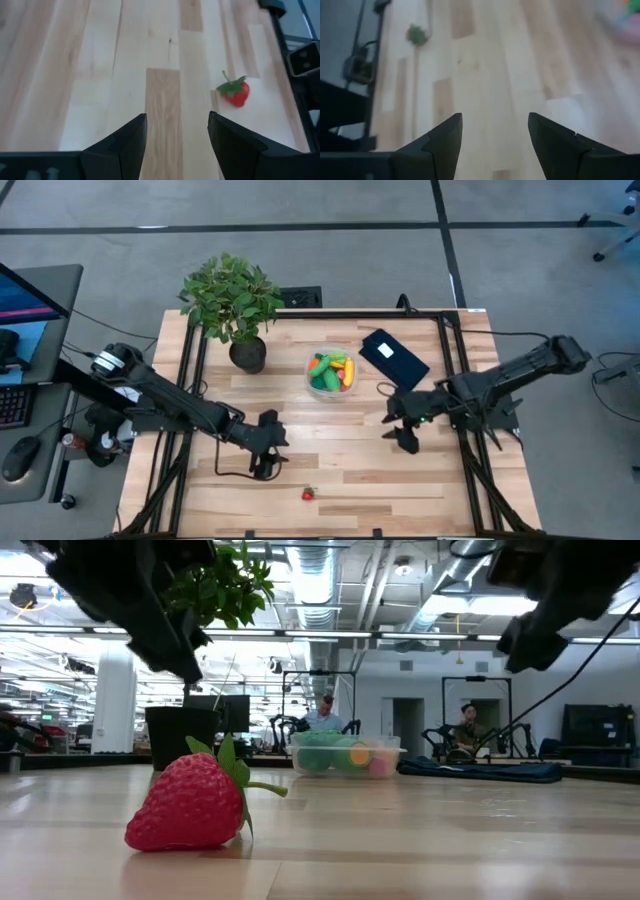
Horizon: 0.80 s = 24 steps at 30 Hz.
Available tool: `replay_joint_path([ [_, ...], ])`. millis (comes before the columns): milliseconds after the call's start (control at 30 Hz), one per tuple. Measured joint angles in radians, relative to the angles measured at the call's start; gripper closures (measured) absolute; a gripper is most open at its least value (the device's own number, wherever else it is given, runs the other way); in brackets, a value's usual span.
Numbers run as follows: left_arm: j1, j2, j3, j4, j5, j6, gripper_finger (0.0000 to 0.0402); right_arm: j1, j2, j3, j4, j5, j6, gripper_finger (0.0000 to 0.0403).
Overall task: Pick and placing Produce into tupperware
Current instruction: Put the red strawberry into the transparent bin
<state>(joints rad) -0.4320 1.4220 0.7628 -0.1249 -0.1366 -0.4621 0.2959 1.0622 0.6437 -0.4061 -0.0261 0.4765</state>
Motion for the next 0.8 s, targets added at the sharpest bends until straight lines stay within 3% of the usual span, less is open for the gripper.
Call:
replay_joint_path([
  [100, 0.0, 0.043, 0.0, 0.037, 0.001, -0.057, 0.0203, 0.068, -0.013, 0.0, 0.01, 0.007, 0.026, 0.0182],
  [267, 0.0, 0.091, 0.0, 0.057, 0.0, -0.148, 0.0203, 0.136, -0.037, 0.0, -0.011, 0.113, 0.177, 0.0182],
  [433, 0.0, 0.098, 0.0, 0.087, 0.0, -0.225, 0.0203, 0.161, -0.042, 0.0, -0.246, -0.006, 0.101, 0.0182],
  [533, 0.001, 0.098, 0.0, 0.109, -0.004, -0.264, 0.0203, 0.172, -0.053, -0.011, -0.354, 0.105, 0.124, 0.0182],
  [667, 0.003, 0.097, 0.0, 0.166, -0.009, -0.303, 0.0203, 0.285, -0.208, -0.111, 0.167, 0.221, -0.287, 0.0182],
  [800, 0.005, 0.096, 0.0, 0.207, -0.012, -0.349, 0.0203, 0.231, -0.43, -0.312, 0.356, 0.266, -0.317, 0.0182],
])
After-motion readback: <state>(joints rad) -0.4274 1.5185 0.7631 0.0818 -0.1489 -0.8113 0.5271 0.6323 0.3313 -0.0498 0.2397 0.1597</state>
